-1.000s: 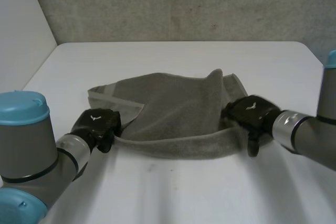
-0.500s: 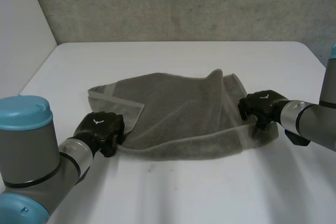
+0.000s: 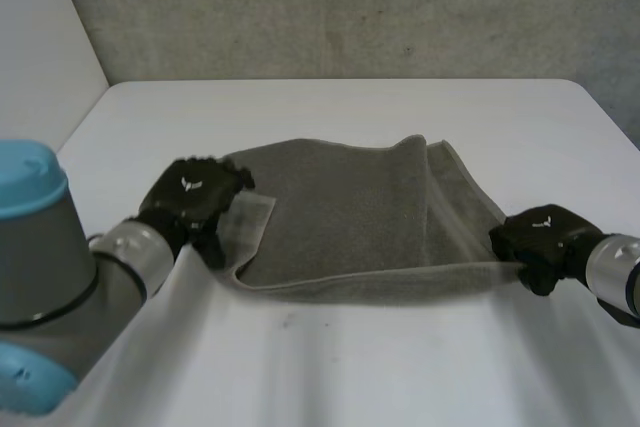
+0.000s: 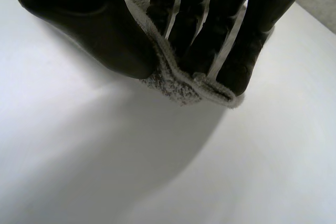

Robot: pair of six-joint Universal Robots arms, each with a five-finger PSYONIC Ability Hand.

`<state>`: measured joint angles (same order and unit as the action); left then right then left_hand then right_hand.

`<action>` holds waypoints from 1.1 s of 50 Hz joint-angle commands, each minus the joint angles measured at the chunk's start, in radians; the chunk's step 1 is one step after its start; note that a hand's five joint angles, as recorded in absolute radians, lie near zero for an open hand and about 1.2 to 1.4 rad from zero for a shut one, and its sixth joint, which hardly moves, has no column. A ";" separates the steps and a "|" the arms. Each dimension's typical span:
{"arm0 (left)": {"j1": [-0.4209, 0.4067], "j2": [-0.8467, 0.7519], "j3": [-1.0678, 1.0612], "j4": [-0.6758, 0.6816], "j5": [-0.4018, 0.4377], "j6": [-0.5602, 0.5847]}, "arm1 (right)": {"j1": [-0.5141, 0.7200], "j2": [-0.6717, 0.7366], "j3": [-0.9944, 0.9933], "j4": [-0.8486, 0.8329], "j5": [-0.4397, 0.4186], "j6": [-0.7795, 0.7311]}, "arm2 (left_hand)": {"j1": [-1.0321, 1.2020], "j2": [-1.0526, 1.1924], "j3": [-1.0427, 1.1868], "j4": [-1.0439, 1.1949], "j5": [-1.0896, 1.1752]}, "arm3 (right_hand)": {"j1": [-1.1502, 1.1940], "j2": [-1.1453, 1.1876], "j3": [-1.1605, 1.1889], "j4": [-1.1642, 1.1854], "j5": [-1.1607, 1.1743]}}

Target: Fold the towel.

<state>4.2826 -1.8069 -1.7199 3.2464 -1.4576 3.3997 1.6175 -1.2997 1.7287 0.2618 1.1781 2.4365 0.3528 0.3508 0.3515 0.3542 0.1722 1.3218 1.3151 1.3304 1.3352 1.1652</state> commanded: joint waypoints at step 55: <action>-0.004 -0.891 1.247 -0.672 0.126 0.587 | -0.053 0.005 0.091 -0.081 -0.048 -0.043 | 0.712 0.714 0.713 0.711 0.718 | 0.074 0.081 0.066 0.061 0.057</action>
<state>4.2783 -2.7008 -0.4716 2.5715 -1.3022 3.9881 1.5646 -1.2984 1.8200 0.1872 1.1305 2.3919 0.8677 0.8715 0.8710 0.8726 0.6955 1.3218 1.3151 1.3304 1.3352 1.1652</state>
